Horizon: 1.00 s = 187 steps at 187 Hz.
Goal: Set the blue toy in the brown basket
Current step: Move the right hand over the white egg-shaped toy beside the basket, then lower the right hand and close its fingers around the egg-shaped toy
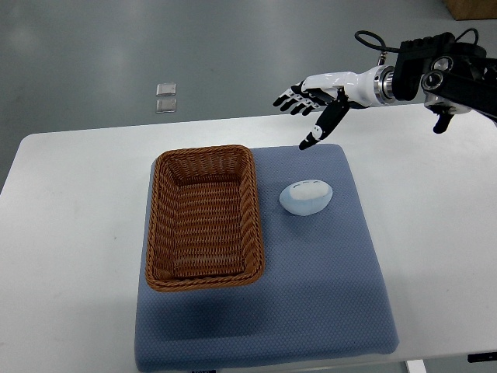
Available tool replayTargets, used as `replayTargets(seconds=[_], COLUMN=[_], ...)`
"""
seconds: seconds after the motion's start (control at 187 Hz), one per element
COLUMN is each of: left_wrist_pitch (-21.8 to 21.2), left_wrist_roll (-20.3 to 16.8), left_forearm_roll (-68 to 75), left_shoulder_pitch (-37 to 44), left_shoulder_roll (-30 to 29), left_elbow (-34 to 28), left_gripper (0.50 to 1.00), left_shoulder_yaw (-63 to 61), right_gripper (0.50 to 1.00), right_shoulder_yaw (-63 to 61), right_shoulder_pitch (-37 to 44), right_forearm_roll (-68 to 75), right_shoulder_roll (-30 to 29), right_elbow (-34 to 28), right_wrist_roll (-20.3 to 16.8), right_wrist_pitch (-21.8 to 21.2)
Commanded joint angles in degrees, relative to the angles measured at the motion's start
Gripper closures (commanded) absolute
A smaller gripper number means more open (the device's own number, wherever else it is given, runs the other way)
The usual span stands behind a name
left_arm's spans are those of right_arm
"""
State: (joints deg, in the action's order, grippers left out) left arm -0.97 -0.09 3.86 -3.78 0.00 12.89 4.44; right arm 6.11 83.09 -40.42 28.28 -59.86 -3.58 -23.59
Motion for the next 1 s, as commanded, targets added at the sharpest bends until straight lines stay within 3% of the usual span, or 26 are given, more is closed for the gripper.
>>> replayTargets(seconds=[0.0, 0.123, 0.321, 0.995], left_wrist_pitch=[0.00, 0.00, 0.00, 0.00], left_wrist_roll=[0.00, 0.00, 0.00, 0.00], left_forearm_roll=[-0.08, 0.00, 0.00, -0.08], left_shoulder_pitch=[0.00, 0.00, 0.00, 0.00], left_shoulder_roll=[0.00, 0.00, 0.00, 0.00], left_elbow=[0.47, 0.56, 0.47, 0.47], left_gripper=[0.500, 0.500, 0.500, 0.500], left_shoulder_yaw=[-0.04, -0.04, -0.13, 0.04], right_gripper=[0.595, 0.597, 0.601, 0.609], right_shoulder_yaw=[11.29, 18.06, 21.22, 21.31], right_shoulder_pitch=[8.92, 14.29, 14.91, 6.21], right_forearm_roll=[-0.09, -0.01, 0.08, -0.27], right_shoulder_roll=[-0.33, -3.49, -8.41, -11.84], right_elbow=[-4.47, -7.91, -7.82, -4.04], right_wrist_roll=[-1.78, -3.71, -5.38, -7.58], right_wrist_pitch=[-1.01, -1.10, 0.48, 6.54])
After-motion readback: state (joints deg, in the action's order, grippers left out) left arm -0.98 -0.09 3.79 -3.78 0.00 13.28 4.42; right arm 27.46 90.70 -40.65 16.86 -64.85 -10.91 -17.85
